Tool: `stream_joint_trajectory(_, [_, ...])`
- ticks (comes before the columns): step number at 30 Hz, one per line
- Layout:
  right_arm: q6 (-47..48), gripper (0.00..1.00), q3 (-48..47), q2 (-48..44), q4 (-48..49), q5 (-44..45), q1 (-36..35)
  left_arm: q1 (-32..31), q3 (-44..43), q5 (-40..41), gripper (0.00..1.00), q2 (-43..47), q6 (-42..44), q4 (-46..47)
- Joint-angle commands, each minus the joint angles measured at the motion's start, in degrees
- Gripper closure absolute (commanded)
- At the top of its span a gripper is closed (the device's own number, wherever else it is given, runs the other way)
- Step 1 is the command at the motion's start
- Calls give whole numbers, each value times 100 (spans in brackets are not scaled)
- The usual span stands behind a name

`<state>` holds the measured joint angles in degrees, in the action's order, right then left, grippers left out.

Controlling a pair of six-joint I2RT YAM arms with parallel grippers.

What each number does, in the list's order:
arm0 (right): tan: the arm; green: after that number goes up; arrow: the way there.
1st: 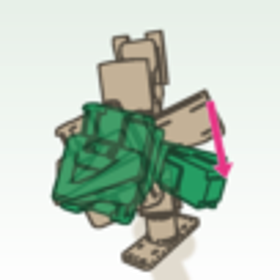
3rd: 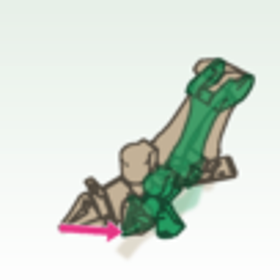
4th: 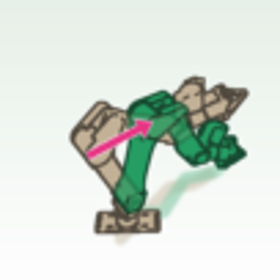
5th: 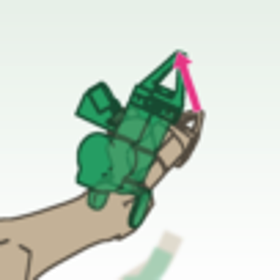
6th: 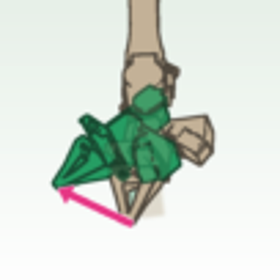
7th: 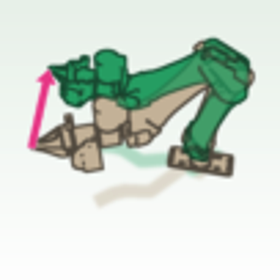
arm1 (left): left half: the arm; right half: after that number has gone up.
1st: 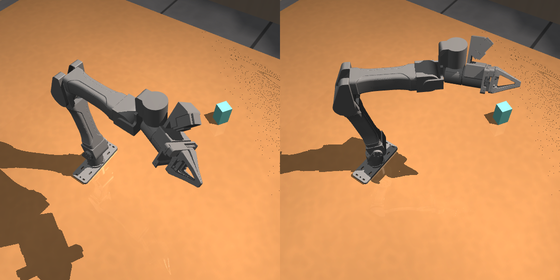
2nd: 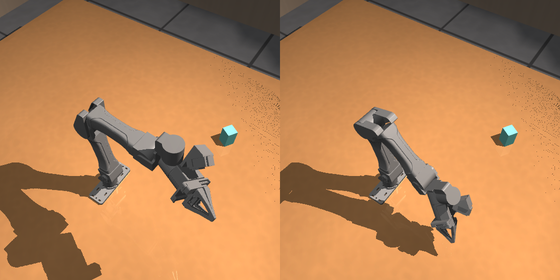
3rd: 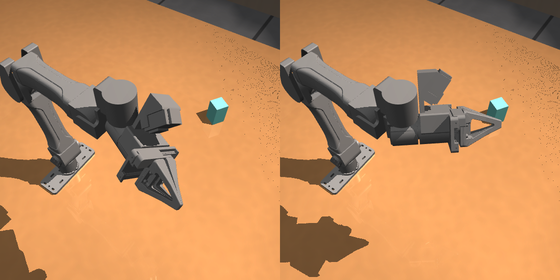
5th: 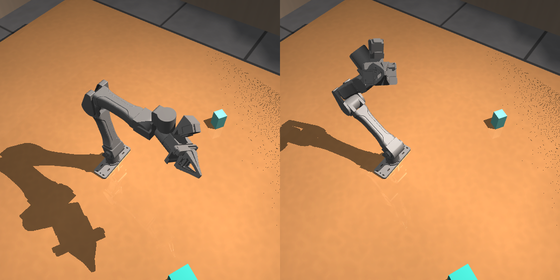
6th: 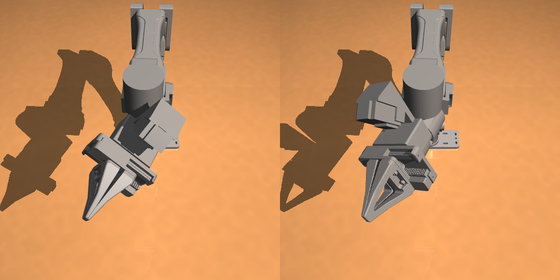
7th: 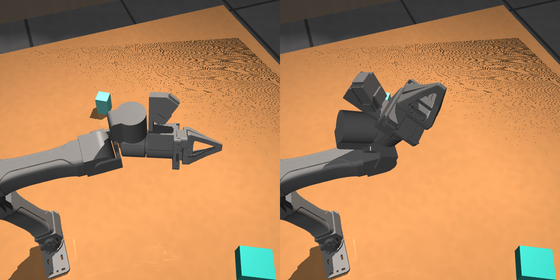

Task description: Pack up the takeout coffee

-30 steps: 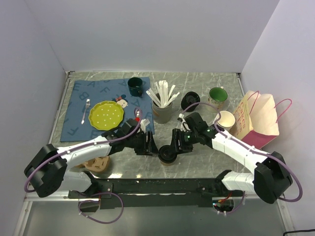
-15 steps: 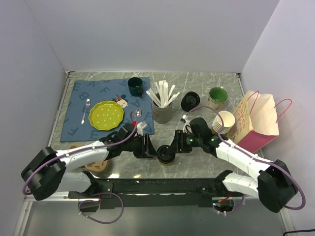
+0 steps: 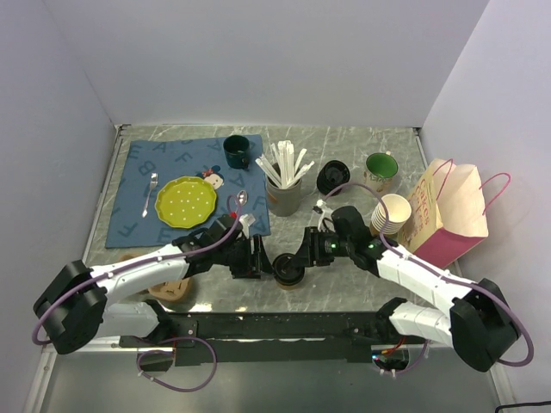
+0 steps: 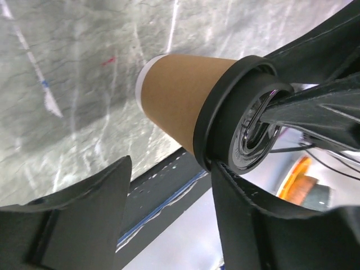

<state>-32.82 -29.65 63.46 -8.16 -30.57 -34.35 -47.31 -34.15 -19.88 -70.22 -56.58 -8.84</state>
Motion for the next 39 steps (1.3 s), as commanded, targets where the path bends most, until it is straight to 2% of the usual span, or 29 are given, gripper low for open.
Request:
stream_joint_trajectory(1, [759,57,-41,281,-915,596,-90,-33,-644,406,32,149,419,-838])
stream_joint_trajectory(11, [847,57,-357,334,-1099,552,-107,-33,-1208,-209,25,-220,753,-505])
stream_joint_trajectory(18, [856,57,-419,307,-1170,543,-98,-42,-989,-227,32,-581,823,-303])
stream_joint_trajectory(27, [865,56,-603,254,-1310,508,-107,-42,-733,-122,36,-844,841,-153])
stream_joint_trajectory(30, [751,52,-770,228,-1398,473,-98,-42,-716,36,36,-862,850,-232])
stream_joint_trajectory(31, [707,47,-892,219,-1485,481,-90,-42,-707,63,36,-880,841,-258])
stream_joint_trajectory(34, [531,40,-1139,105,-1609,447,-90,-42,-681,221,38,-932,815,-373])
stream_joint_trajectory(39, [382,35,-1491,-140,-2074,472,-63,-42,-497,283,38,-924,701,-303])
